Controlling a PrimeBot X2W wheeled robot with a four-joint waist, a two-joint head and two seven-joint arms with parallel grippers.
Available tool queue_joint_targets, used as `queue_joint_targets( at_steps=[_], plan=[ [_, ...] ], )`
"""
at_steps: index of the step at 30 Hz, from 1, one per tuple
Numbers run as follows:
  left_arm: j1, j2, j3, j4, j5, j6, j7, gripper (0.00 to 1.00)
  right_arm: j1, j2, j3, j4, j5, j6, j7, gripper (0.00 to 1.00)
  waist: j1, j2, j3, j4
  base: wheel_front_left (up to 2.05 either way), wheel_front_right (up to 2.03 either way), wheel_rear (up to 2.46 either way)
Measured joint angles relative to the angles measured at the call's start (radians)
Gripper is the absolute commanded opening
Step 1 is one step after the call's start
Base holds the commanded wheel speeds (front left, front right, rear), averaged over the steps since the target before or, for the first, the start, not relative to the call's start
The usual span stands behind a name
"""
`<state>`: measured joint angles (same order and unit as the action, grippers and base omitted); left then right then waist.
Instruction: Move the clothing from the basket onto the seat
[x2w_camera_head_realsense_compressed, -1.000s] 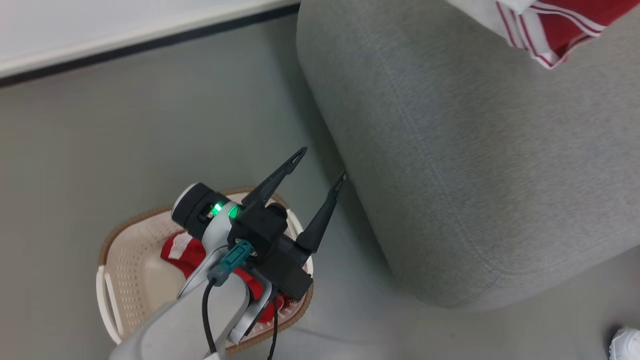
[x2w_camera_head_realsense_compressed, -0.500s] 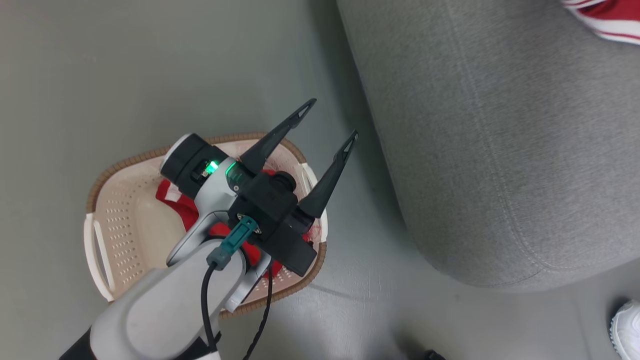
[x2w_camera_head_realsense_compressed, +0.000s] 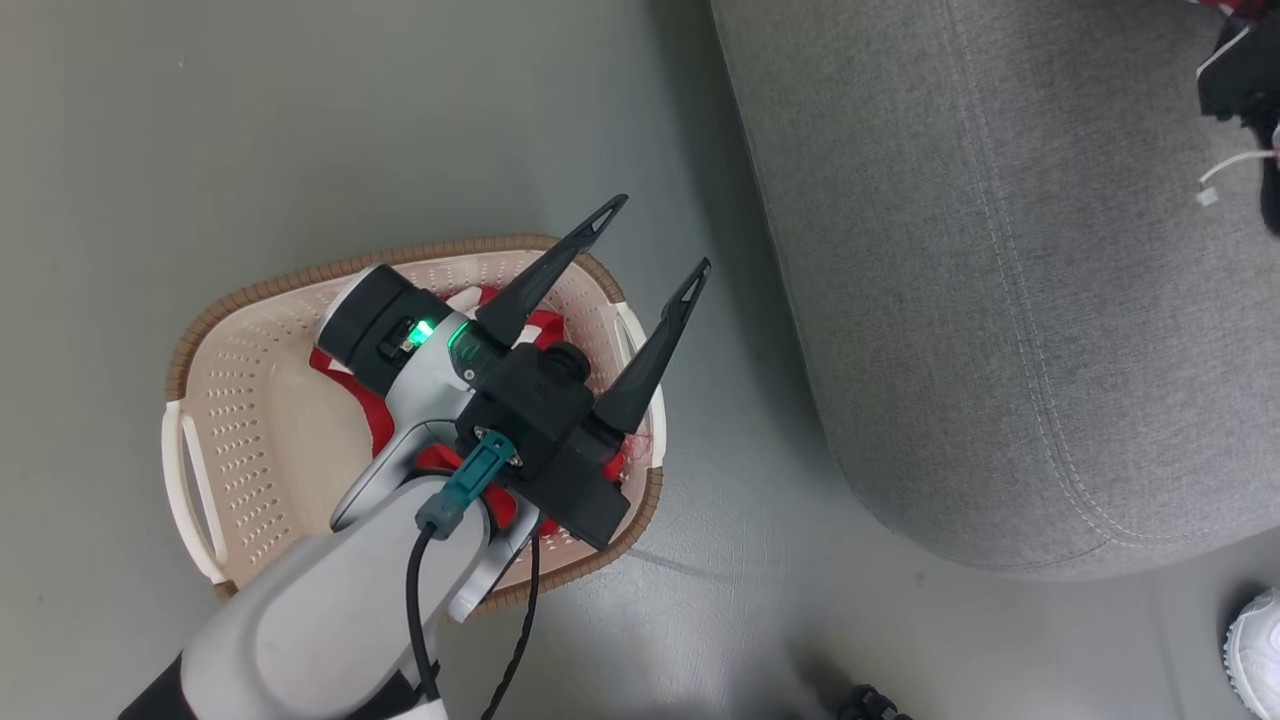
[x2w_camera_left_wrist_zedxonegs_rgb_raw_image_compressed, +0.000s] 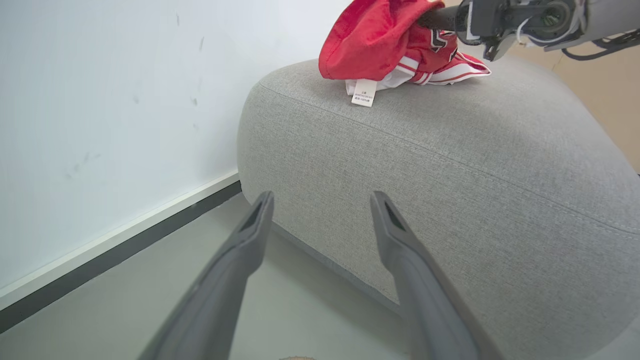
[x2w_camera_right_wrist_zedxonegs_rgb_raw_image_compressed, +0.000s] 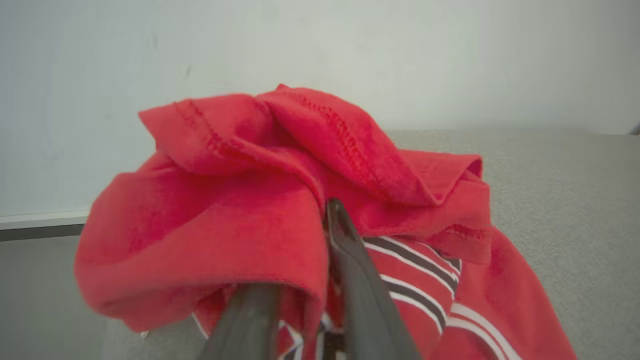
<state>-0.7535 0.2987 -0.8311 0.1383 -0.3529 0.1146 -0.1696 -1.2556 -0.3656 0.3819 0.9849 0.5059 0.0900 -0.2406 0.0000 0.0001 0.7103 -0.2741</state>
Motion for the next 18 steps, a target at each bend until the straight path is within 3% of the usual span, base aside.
queue_joint_targets(
  at_steps=[11, 18],
  plan=[
    [0.055, 0.0, 0.015, 0.044, -0.01, 0.001, -0.031, 1.0, 0.121, 0.044, 0.085, -0.019, -0.061, 0.026, -0.012, 1.0, 0.0, 0.0, -0.061, -0.016, 0.0, 0.0, 0.0],
    [0.094, -0.018, 0.028, 0.077, -0.03, 0.001, -0.047, 1.0, 0.229, 0.048, 0.095, -0.102, -0.075, 0.028, -0.013, 1.0, -0.0001, -0.0002, -0.129, -0.025, 0.0, 0.0, 0.0]
  ],
)
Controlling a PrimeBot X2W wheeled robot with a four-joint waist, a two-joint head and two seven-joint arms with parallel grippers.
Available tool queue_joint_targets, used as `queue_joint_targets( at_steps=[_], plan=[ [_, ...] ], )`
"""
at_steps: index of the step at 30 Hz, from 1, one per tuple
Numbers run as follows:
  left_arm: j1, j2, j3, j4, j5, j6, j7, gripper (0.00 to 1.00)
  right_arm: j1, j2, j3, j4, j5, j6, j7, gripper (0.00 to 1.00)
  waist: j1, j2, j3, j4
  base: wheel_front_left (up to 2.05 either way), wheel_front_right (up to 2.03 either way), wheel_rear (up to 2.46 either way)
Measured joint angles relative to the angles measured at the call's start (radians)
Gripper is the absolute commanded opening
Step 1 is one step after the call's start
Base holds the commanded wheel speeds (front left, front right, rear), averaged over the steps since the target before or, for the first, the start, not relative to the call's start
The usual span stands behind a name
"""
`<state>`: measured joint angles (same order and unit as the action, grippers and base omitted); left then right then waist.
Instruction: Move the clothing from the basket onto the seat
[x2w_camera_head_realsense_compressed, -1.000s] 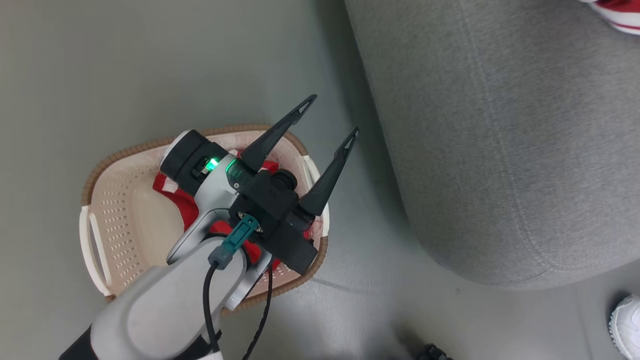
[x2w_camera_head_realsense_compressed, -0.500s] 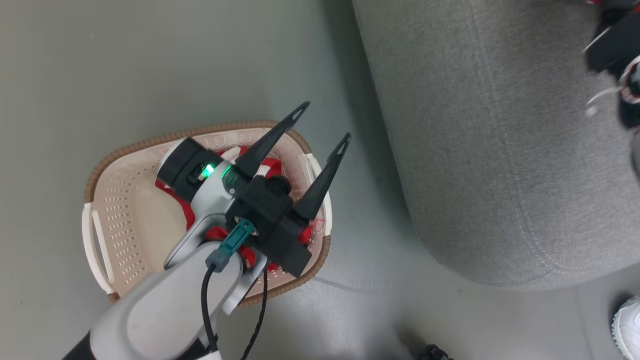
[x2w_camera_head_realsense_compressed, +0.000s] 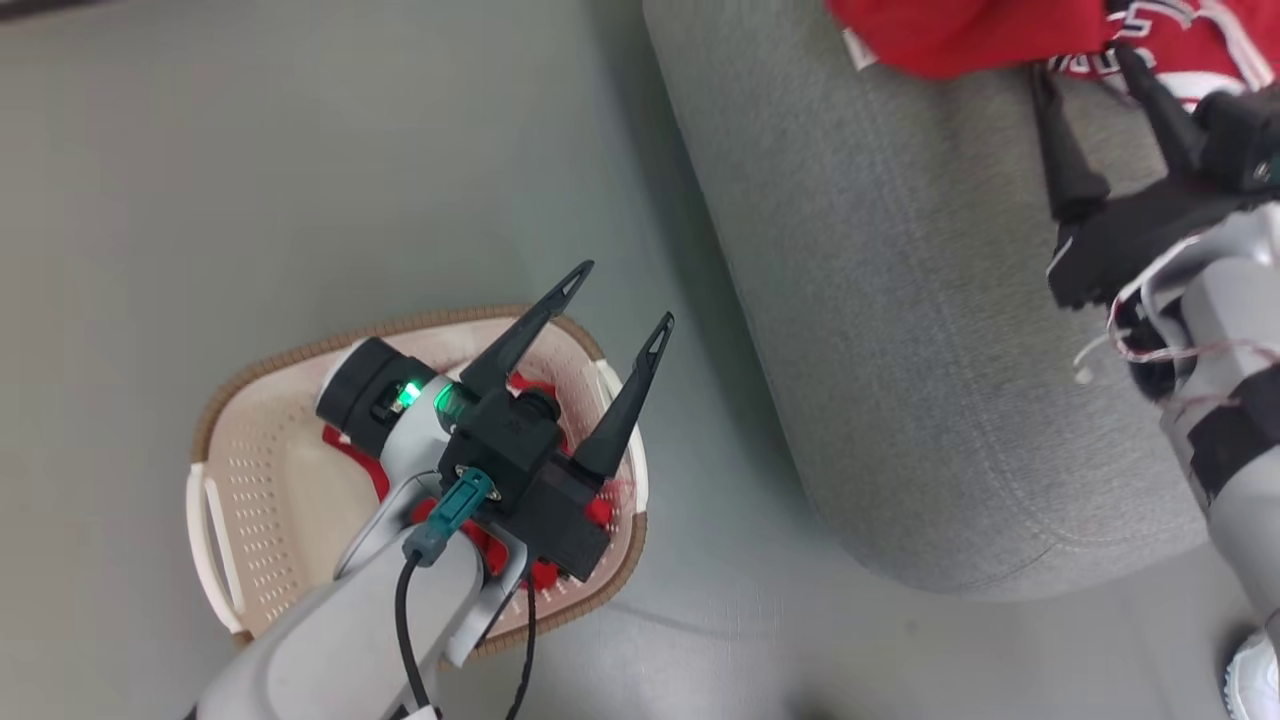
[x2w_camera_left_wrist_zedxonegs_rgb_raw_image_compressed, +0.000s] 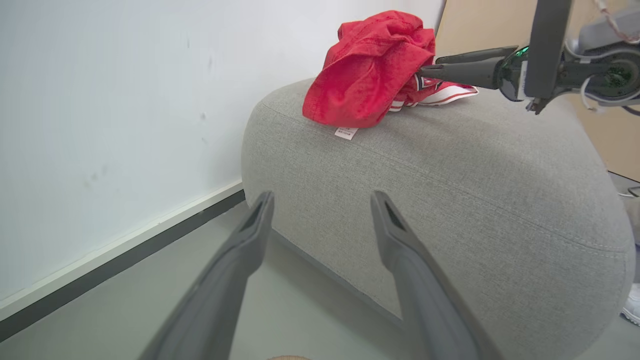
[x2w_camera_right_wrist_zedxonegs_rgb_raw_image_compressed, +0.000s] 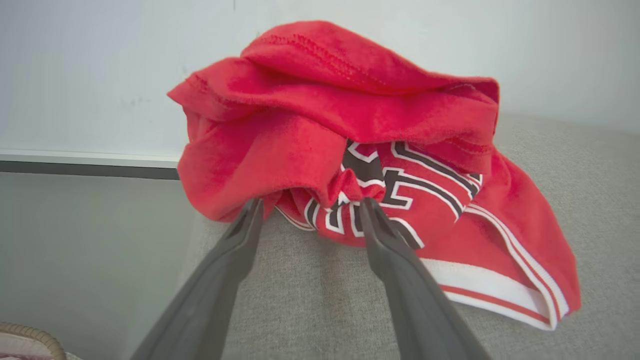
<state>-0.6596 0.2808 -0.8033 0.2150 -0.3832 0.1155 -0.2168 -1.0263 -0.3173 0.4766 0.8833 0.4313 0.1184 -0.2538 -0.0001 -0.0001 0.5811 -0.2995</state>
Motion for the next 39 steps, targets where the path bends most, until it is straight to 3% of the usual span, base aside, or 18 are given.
queue_joint_targets(
  at_steps=[13, 21, 27, 33, 39],
  plan=[
    [0.088, -0.054, 0.064, 0.06, -0.072, 0.0, -0.029, 1.0, 0.176, -0.029, 0.002, -0.162, -0.016, 0.001, 0.0, 1.0, -0.0001, 0.0, -0.175, 0.034, 0.0, 0.0, 0.0],
    [0.158, -0.054, 0.156, 0.099, -0.126, 0.008, -0.033, 1.0, 0.255, -0.01, 0.007, -0.234, -0.038, -0.007, -0.003, 1.0, -0.0001, 0.0, -0.278, 0.088, 0.0, 0.0, 0.0],
    [0.252, -0.023, 0.236, 0.125, -0.164, 0.009, -0.033, 1.0, 0.342, 0.034, 0.011, -0.28, -0.044, -0.044, -0.003, 1.0, -0.0001, -0.0001, -0.359, 0.131, 0.0, 0.0, 0.0],
    [0.376, -0.016, 0.323, 0.113, -0.174, 0.009, -0.033, 1.0, 0.459, 0.051, 0.009, -0.347, -0.054, -0.104, -0.003, 1.0, -0.0001, -0.0001, -0.44, 0.171, 0.0, 0.0, 0.0],
    [0.491, -0.016, 0.419, 0.095, -0.174, 0.009, -0.033, 1.0, 0.557, 0.073, 0.007, -0.414, -0.054, -0.142, -0.003, 1.0, -0.0001, 0.0, -0.502, 0.197, 0.0, 0.0, 0.0]
  ],
)
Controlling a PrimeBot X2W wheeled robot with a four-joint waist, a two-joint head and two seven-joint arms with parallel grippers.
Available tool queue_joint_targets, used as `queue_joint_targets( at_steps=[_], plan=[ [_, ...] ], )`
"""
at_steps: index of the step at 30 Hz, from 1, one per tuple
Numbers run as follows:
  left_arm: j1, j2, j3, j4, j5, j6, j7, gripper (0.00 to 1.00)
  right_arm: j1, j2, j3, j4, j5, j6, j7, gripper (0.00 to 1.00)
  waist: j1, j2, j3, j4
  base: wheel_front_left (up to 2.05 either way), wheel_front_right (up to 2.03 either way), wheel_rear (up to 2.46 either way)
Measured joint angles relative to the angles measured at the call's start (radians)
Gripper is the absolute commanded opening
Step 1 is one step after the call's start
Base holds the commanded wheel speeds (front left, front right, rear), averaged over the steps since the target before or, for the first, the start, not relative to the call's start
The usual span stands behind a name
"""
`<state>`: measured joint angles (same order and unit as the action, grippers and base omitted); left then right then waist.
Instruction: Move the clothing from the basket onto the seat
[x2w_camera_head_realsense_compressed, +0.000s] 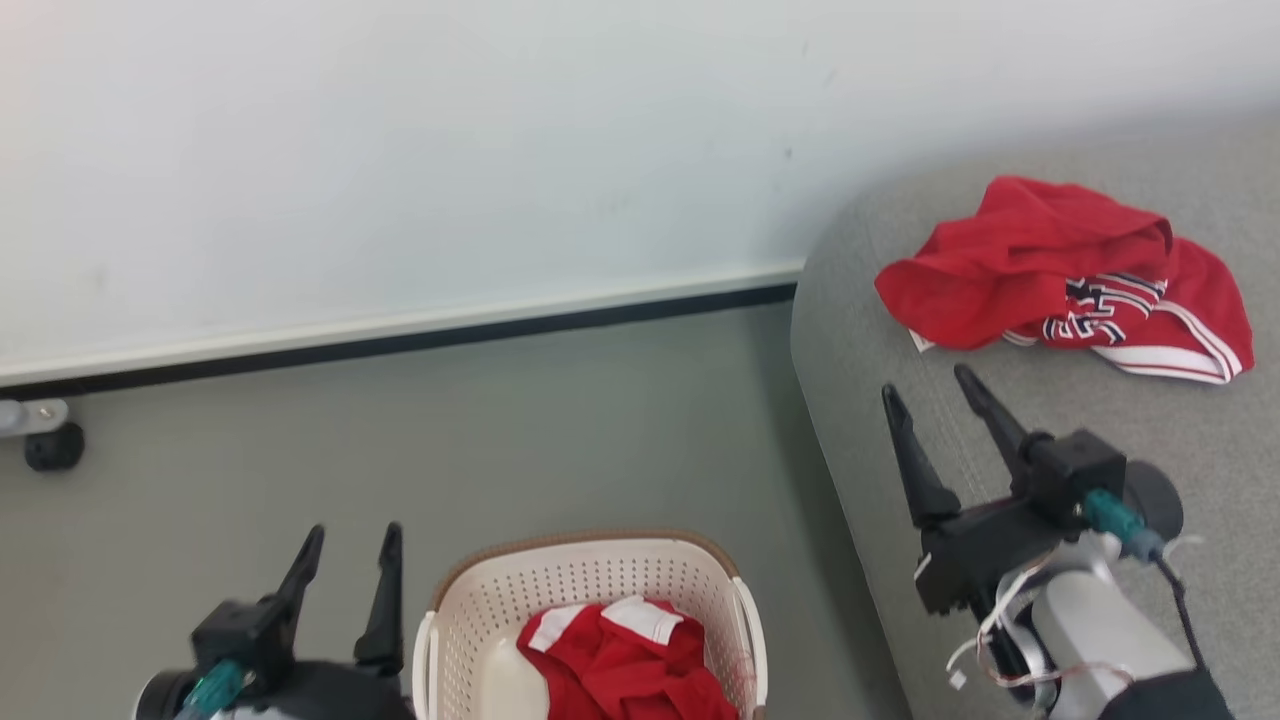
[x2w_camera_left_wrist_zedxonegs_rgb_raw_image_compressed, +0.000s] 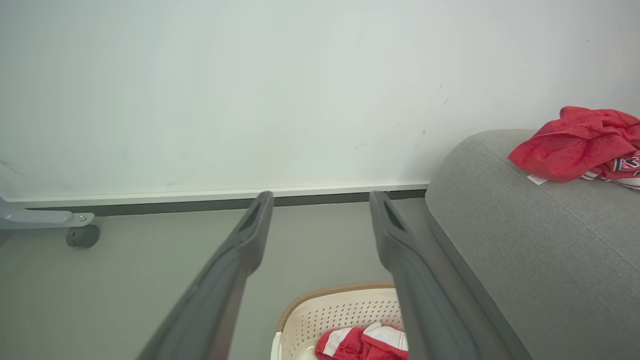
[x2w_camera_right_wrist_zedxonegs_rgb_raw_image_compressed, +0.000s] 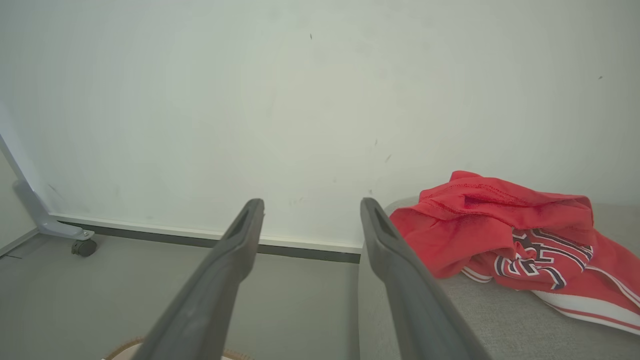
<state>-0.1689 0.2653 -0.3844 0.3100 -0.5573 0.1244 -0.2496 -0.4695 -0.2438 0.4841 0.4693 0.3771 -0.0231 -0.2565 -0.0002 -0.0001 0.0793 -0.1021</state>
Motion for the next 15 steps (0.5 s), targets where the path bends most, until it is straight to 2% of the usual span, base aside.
queue_joint_targets(
  at_steps=[5, 15],
  plan=[
    [0.092, -0.003, 0.076, -0.04, 0.014, 0.0, 0.0, 1.0, 0.097, 0.007, -0.015, -0.077, 0.001, -0.039, 0.0, 1.0, 0.0, 0.0, -0.053, 0.016, 0.0, 0.0, 0.0],
    [0.224, -0.033, 0.164, -0.132, 0.073, 0.0, 0.0, 1.0, 0.28, 0.004, -0.078, -0.236, 0.002, -0.079, 0.0, 1.0, 0.0001, 0.0001, -0.106, 0.023, 0.0, 0.0, 0.0]
  ],
)
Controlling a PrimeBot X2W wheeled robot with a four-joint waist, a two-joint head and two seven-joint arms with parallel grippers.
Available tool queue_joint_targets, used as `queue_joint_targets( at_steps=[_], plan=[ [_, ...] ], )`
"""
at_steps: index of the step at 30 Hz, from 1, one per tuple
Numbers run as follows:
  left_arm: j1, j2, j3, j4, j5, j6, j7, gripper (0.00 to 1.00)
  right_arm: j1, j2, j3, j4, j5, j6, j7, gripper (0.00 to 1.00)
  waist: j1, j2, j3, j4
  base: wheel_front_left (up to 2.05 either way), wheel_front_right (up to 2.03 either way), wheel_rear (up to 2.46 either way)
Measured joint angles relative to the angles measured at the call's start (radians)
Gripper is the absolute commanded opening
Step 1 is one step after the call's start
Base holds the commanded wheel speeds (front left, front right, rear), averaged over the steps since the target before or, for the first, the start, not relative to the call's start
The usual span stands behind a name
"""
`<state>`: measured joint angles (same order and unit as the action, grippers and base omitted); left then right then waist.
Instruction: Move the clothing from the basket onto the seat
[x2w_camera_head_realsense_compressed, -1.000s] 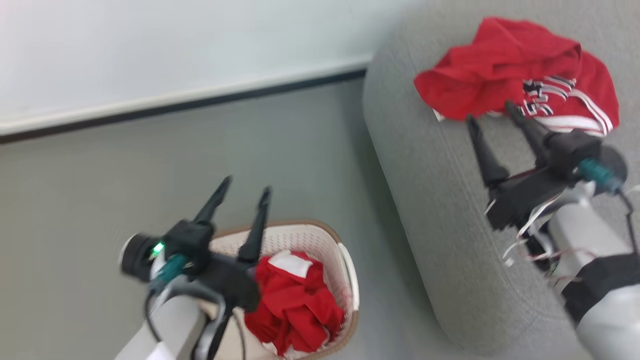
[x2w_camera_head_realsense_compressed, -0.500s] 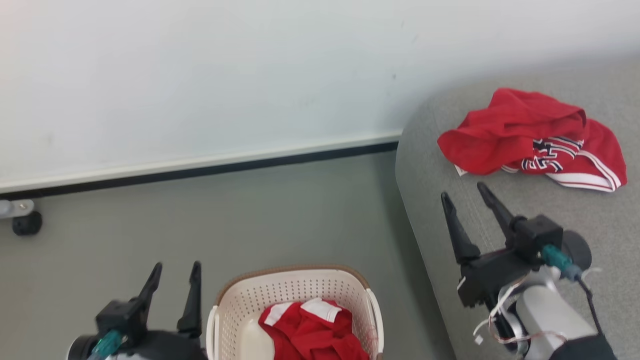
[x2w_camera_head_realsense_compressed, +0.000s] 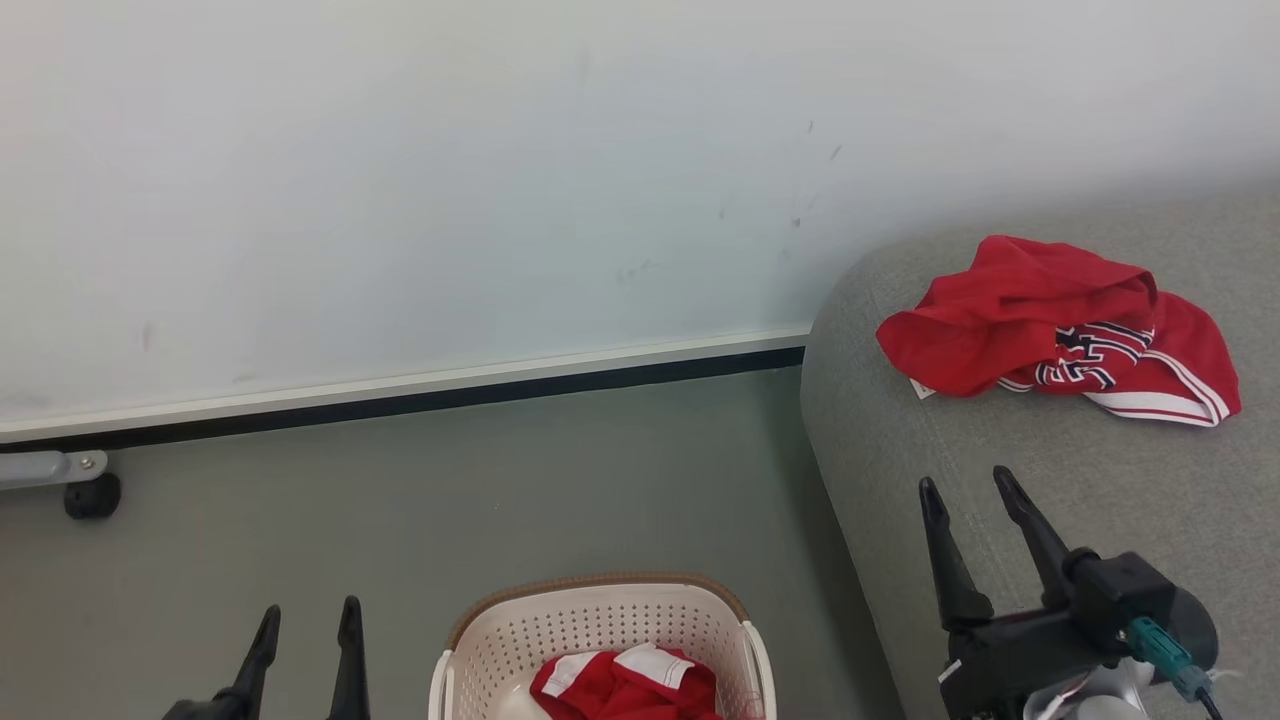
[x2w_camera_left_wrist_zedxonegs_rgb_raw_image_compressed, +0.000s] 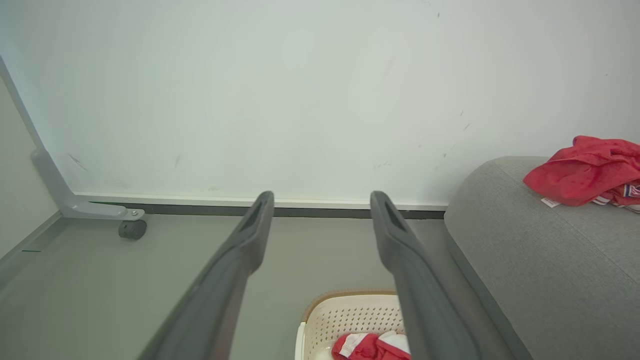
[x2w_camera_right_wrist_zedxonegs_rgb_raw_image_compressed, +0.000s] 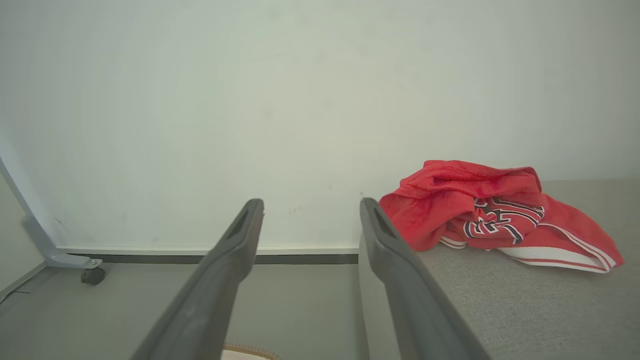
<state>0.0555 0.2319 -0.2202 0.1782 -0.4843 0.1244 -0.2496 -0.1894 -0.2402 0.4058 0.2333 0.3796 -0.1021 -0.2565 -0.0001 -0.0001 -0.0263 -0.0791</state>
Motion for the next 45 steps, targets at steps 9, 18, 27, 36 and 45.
queue_joint_targets(
  at_steps=[9, 18, 27, 36, 45],
  plan=[
    [0.06, -0.031, 0.059, -0.059, 0.044, 0.0, 0.0, 1.0, 0.104, -0.011, -0.058, -0.088, -0.001, -0.013, 0.0, 1.0, 0.0001, 0.0001, 0.002, -0.002, 0.0, 0.0, 0.0],
    [0.074, -0.044, 0.076, -0.092, 0.065, 0.0, 0.0, 1.0, 0.12, -0.009, -0.086, -0.136, -0.011, -0.014, 0.0, 1.0, 0.0001, 0.0001, 0.01, -0.008, 0.0, 0.0, 0.0],
    [0.076, -0.05, 0.079, -0.104, 0.079, 0.0, 0.0, 1.0, 0.139, -0.004, -0.102, -0.158, -0.024, -0.021, 0.0, 1.0, 0.0001, 0.0001, 0.015, -0.008, 0.0, 0.0, 0.0],
    [0.08, -0.049, 0.089, -0.119, 0.088, 0.0, 0.0, 1.0, 0.148, -0.002, -0.115, -0.181, -0.044, -0.021, 0.0, 1.0, 0.0001, 0.0001, 0.024, -0.006, 0.0, 0.0, 0.0],
    [0.019, -0.052, 0.007, -0.094, 0.13, -0.024, 0.006, 1.0, 0.139, -0.018, -0.162, -0.235, -0.059, -0.021, 0.0, 1.0, 0.0002, 0.0001, 0.102, -0.006, 0.0, 0.0, 0.0]
  ],
)
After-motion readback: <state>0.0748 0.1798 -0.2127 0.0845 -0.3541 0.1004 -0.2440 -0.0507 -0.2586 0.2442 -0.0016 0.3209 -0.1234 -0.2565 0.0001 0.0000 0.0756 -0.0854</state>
